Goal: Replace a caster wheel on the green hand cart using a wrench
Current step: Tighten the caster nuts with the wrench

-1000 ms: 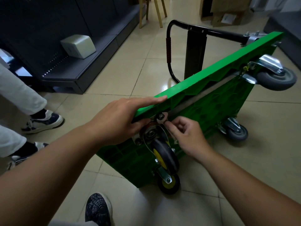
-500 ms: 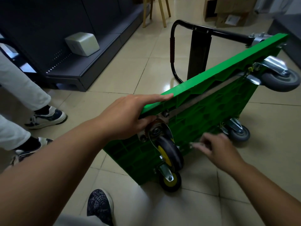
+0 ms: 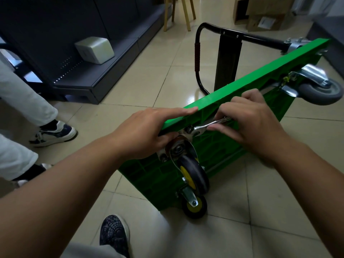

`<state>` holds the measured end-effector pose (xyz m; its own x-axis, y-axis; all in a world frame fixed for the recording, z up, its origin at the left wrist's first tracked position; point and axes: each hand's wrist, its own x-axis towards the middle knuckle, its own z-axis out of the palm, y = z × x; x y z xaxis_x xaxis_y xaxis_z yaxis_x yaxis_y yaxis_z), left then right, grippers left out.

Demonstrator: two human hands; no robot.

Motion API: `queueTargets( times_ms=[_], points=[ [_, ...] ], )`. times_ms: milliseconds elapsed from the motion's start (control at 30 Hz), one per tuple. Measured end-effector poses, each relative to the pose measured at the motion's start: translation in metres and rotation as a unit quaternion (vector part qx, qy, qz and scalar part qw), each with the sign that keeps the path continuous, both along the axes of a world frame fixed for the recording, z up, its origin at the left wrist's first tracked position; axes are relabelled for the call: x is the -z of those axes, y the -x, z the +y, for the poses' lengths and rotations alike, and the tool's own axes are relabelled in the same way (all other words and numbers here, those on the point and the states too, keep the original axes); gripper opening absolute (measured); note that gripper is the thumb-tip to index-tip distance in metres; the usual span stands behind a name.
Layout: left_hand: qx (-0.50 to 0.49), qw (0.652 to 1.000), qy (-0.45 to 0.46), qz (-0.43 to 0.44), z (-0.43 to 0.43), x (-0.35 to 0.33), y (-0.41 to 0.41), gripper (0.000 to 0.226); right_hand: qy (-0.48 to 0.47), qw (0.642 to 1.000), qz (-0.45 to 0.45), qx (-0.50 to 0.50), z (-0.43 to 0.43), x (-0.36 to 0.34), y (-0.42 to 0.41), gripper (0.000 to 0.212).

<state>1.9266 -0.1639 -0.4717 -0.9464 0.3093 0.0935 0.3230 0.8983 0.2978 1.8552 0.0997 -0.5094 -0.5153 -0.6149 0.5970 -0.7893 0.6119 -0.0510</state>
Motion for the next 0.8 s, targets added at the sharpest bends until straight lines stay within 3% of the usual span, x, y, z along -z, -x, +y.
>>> queueTargets(
  times_ms=[267, 367, 467, 567, 733, 800],
  points=[
    [0.001, 1.0, 0.0, -0.004, 0.002, -0.001, -0.001, 0.073, 0.052, 0.997, -0.027, 0.044, -0.014, 0.021, 0.005, 0.035],
    [0.002, 1.0, -0.001, -0.002, 0.003, -0.002, -0.002, 0.073, 0.099, 0.985, -0.114, 0.082, -0.019, 0.033, 0.0, 0.036],
    [0.0, 1.0, 0.002, 0.0, 0.003, -0.002, -0.003, 0.073, 0.173, 0.938, -0.29, 0.075, -0.023, 0.052, -0.005, 0.033],
    [-0.001, 1.0, 0.004, 0.006, 0.003, -0.002, -0.003, 0.074, 0.311, 0.848, -0.428, 0.01, -0.035, 0.072, -0.01, 0.02],
    [-0.002, 1.0, 0.007, 0.005, 0.002, -0.002, -0.002, 0.076, 0.417, 0.745, -0.521, -0.017, -0.061, 0.1, -0.033, 0.025],
    [0.0, 1.0, 0.006, -0.002, 0.003, -0.001, -0.001, 0.076, 0.443, 0.726, -0.526, -0.014, -0.065, 0.103, -0.035, 0.026]
  ],
)
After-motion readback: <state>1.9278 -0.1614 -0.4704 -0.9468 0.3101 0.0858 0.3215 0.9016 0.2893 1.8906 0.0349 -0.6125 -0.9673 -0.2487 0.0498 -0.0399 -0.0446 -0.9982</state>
